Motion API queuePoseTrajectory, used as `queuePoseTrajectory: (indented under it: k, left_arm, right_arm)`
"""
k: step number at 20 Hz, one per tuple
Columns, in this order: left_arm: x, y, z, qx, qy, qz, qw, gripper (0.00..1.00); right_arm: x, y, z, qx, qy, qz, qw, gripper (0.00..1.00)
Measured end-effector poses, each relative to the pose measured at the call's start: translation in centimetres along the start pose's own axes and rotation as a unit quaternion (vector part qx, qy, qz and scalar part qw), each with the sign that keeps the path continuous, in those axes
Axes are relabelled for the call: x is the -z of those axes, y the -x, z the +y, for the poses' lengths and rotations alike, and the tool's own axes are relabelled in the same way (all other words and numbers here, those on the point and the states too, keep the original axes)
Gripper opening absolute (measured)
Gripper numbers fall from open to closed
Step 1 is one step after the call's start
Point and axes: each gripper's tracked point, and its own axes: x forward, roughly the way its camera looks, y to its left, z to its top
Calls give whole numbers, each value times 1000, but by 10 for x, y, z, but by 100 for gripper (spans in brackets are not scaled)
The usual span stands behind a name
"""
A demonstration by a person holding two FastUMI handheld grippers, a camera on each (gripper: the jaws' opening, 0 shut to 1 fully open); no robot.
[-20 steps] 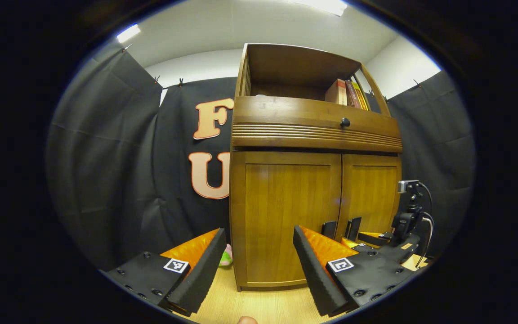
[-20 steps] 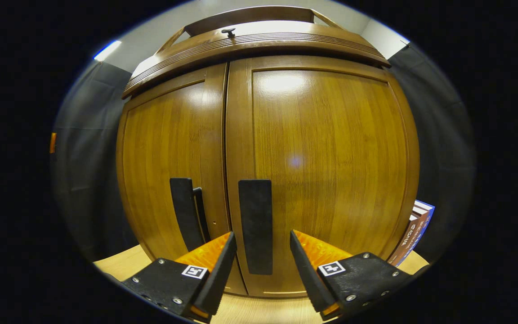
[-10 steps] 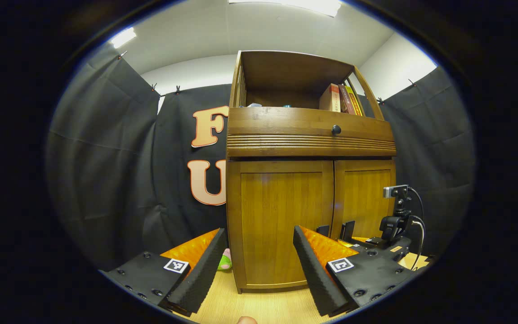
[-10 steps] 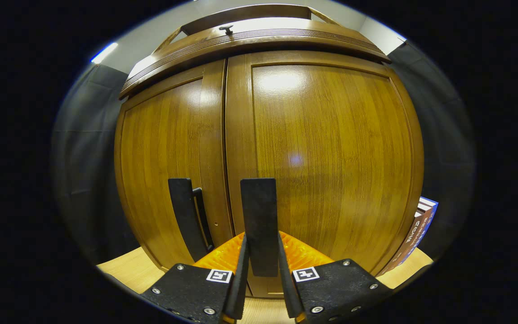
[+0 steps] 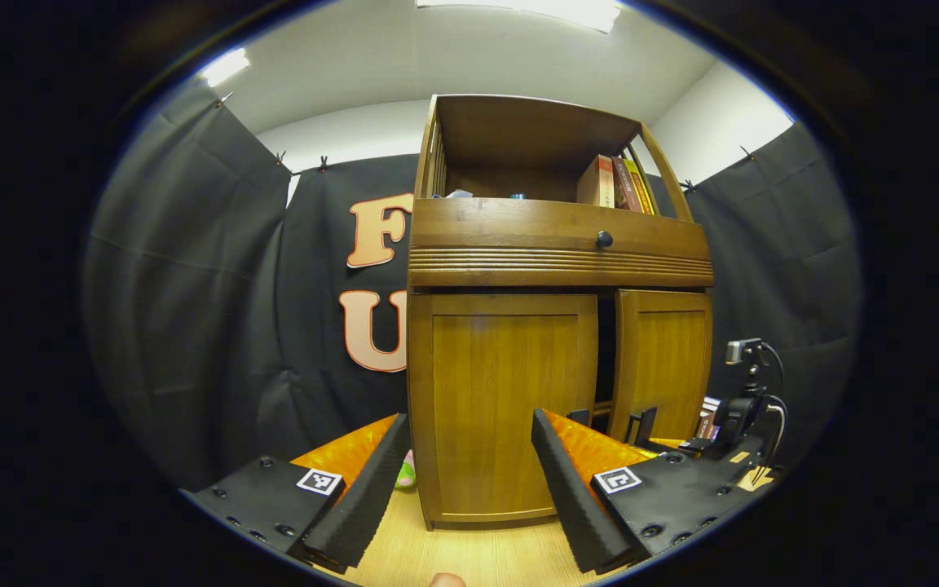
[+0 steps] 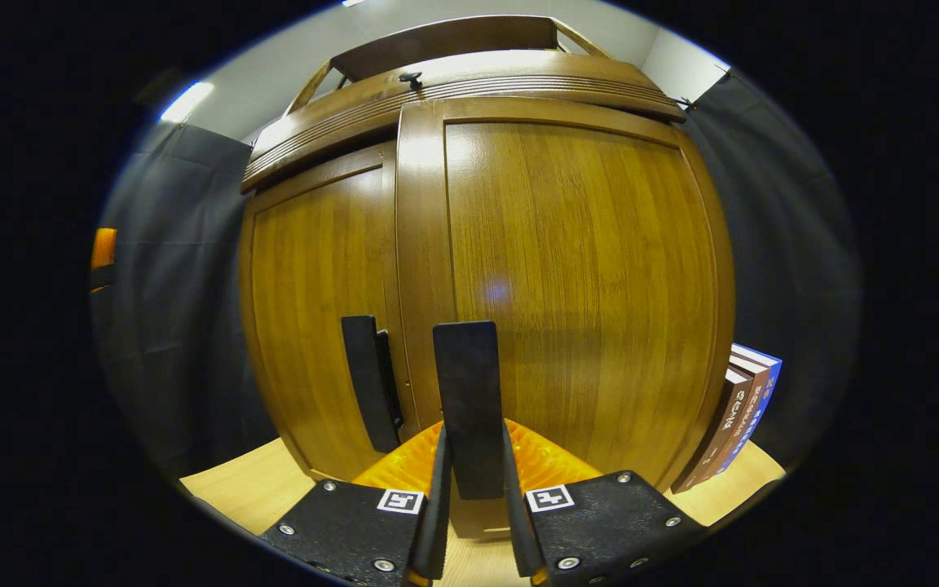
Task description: Open the right door of the double-door shoe cabinet with the right hand, and open the left door with the left hand.
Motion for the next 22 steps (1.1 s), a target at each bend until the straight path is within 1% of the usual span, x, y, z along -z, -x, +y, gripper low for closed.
queuePoseTrajectory:
  k: [1, 3, 6, 9, 10, 14, 19, 20, 21, 22]
  left_arm:
    - [1, -1, -1, 1, 2, 2, 1000, 95]
    - [4, -1, -1, 1, 4, 6, 1000, 95]
    - [6, -1, -1, -1, 3, 8, 1000, 95]
    - [9, -1, -3, -2, 5, 11, 1000, 95]
    - [10, -2, -4, -1, 5, 12, 1000, 95]
    - [10, -3, -13, 5, 1, 12, 1000, 95]
    - [10, -1, -28, 15, 2, 13, 1000, 95]
    - [10, -1, -31, 17, 3, 13, 1000, 95]
    - [10, -1, -35, 20, 3, 13, 1000, 95]
    - [11, 0, -38, 24, 3, 14, 1000, 95]
  right_arm:
    - [0, 8, -2, -3, -2, -1, 1000, 27]
    - [-1, 26, -6, -10, -3, -2, 1000, 36]
    - [-1, 49, -13, -13, -1, -5, 1000, 27]
    - [-1, 71, -20, -17, 2, -6, 1000, 27]
    - [-1, 77, -24, -18, 2, -5, 1000, 31]
    - [-4, 101, -34, -18, -1, -3, 1000, 31]
    - [-7, 126, -51, -6, 6, -4, 1000, 30]
    - [-5, 132, -54, -4, 6, -3, 1000, 35]
    - [-6, 137, -58, 0, 8, -3, 1000, 34]
    - [-5, 138, -63, 3, 10, -3, 1000, 31]
